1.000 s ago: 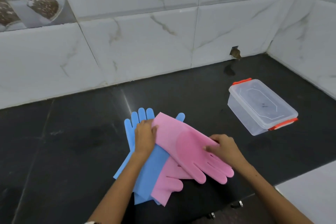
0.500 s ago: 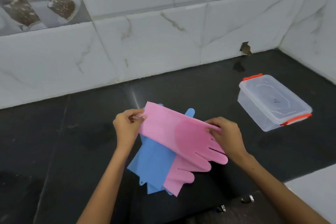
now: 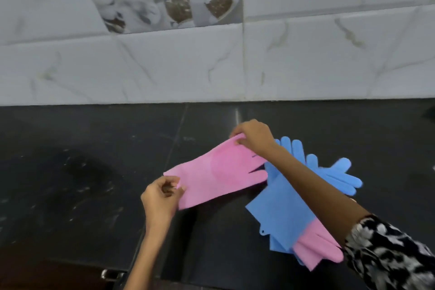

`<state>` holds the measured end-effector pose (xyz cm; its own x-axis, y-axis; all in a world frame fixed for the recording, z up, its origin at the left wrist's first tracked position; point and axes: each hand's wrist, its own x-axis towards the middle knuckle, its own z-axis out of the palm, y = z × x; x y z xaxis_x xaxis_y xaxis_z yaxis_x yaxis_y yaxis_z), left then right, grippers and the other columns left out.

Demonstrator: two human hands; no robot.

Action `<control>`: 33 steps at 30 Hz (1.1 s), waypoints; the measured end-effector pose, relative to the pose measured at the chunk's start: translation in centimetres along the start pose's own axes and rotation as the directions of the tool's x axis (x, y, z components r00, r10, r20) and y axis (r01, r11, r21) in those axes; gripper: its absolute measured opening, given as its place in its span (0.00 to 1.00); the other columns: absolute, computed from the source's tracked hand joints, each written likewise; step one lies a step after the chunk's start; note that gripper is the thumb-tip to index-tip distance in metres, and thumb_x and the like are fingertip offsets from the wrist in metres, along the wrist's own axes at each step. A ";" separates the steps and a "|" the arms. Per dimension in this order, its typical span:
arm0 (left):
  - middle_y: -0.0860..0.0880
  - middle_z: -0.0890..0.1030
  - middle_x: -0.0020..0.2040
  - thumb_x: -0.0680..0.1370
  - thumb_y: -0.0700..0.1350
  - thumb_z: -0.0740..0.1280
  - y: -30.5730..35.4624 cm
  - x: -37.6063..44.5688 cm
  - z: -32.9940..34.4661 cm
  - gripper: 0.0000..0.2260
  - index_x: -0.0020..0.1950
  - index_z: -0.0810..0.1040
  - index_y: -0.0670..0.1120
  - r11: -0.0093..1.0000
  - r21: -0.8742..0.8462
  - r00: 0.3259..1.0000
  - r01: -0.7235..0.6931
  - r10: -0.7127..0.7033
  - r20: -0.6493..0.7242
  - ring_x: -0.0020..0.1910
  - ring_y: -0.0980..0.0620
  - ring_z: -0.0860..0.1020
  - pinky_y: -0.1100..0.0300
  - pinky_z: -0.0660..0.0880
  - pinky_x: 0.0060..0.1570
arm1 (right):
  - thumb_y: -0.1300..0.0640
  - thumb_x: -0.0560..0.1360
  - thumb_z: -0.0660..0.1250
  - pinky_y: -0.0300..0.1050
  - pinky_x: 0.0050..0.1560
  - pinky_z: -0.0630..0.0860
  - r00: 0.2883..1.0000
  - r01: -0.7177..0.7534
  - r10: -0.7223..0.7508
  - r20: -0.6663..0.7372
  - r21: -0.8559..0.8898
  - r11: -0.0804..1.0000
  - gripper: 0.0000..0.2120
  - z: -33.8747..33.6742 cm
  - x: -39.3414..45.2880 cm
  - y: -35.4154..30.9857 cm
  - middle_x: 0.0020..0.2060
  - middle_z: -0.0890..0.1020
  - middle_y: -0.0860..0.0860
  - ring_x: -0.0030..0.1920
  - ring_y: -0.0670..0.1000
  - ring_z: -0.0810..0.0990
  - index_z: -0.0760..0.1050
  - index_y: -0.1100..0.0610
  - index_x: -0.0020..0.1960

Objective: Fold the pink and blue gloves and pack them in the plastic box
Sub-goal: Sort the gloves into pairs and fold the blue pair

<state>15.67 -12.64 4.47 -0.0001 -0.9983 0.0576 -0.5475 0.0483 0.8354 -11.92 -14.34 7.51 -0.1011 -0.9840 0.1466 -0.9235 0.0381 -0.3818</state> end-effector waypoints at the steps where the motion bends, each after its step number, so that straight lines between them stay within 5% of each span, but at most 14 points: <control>1: 0.51 0.81 0.35 0.66 0.35 0.77 -0.8 -0.2 -0.3 0.09 0.43 0.83 0.44 0.998 0.059 0.999 0.005 -0.007 0.039 0.31 0.56 0.77 0.67 0.73 0.36 | 0.62 0.74 0.66 0.47 0.52 0.75 0.999 0.035 -0.035 -0.001 -0.023 0.999 0.12 0.9 1.3 -0.8 0.54 0.83 0.49 0.55 0.53 0.79 0.80 0.51 0.55; 4: 0.48 0.80 0.36 0.67 0.39 0.77 -2.7 -0.9 -0.2 0.09 0.45 0.82 0.43 0.963 0.270 0.988 -0.023 -0.020 0.155 0.34 0.53 0.78 0.61 0.75 0.37 | 0.64 0.75 0.64 0.49 0.63 0.69 0.996 0.088 -0.091 -0.020 -0.097 0.991 0.17 4.2 3.0 -2.4 0.62 0.77 0.54 0.64 0.55 0.73 0.75 0.56 0.63; 7: 0.48 0.79 0.45 0.73 0.41 0.72 -2.9 -1.1 1.5 0.05 0.48 0.82 0.44 0.923 0.359 0.979 -0.140 0.075 0.190 0.38 0.53 0.77 0.61 0.74 0.39 | 0.64 0.75 0.62 0.48 0.54 0.74 1.000 0.004 0.001 0.027 -0.179 0.984 0.17 7.6 1.7 -2.2 0.58 0.77 0.56 0.56 0.58 0.76 0.74 0.56 0.63; 11: 0.51 0.77 0.47 0.76 0.42 0.65 -1.3 -1.8 5.7 0.05 0.47 0.81 0.44 0.943 0.203 0.924 -0.264 0.187 0.334 0.45 0.54 0.75 0.64 0.71 0.45 | 0.58 0.78 0.61 0.47 0.61 0.71 0.988 0.039 -0.031 0.151 -0.051 0.998 0.14 9.1 -3.1 0.2 0.67 0.73 0.51 0.66 0.52 0.71 0.76 0.54 0.62; 20: 0.50 0.77 0.53 0.77 0.47 0.67 2.5 -3.9 13.8 0.11 0.57 0.81 0.45 0.886 0.033 0.754 -0.462 0.373 0.540 0.52 0.55 0.73 0.66 0.68 0.52 | 0.60 0.71 0.71 0.54 0.53 0.76 0.938 -0.302 0.303 -0.167 0.033 0.953 0.13 3.2 -15.8 8.6 0.58 0.79 0.56 0.57 0.58 0.78 0.79 0.59 0.55; 24: 0.49 0.78 0.48 0.74 0.46 0.71 4.0 -4.6 16.1 0.07 0.49 0.82 0.43 0.890 0.058 0.761 -0.451 0.350 0.547 0.45 0.54 0.75 0.63 0.72 0.45 | 0.52 0.72 0.71 0.49 0.50 0.77 0.881 -0.434 0.432 -0.194 0.038 0.900 0.14 1.0 -18.8 10.8 0.56 0.80 0.49 0.58 0.53 0.78 0.79 0.54 0.56; 28: 0.44 0.81 0.36 0.70 0.39 0.74 4.6 -5.1 16.8 0.06 0.37 0.80 0.39 0.927 0.082 0.789 -0.366 0.262 0.556 0.36 0.50 0.78 0.53 0.77 0.39 | 0.58 0.71 0.72 0.49 0.42 0.77 0.899 -0.394 0.385 -0.207 0.001 0.919 0.05 0.2 -18.4 10.8 0.48 0.84 0.49 0.51 0.53 0.81 0.83 0.54 0.48; 33: 0.52 0.81 0.33 0.69 0.35 0.74 5.8 -3.9 14.7 0.06 0.36 0.83 0.45 0.951 -0.029 0.821 -0.308 0.281 0.496 0.31 0.60 0.76 0.69 0.73 0.33 | 0.60 0.74 0.68 0.47 0.38 0.77 0.909 -0.365 0.351 -0.225 -0.022 0.931 0.06 -2.2 -15.8 10.5 0.44 0.83 0.49 0.43 0.51 0.80 0.83 0.53 0.46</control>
<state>0.13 -8.88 1.07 -0.5692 -0.8221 0.0107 -0.4962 0.3539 0.7928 -20.78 2.02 3.16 -0.4995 -0.8419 0.2040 -0.8308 0.3988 -0.3884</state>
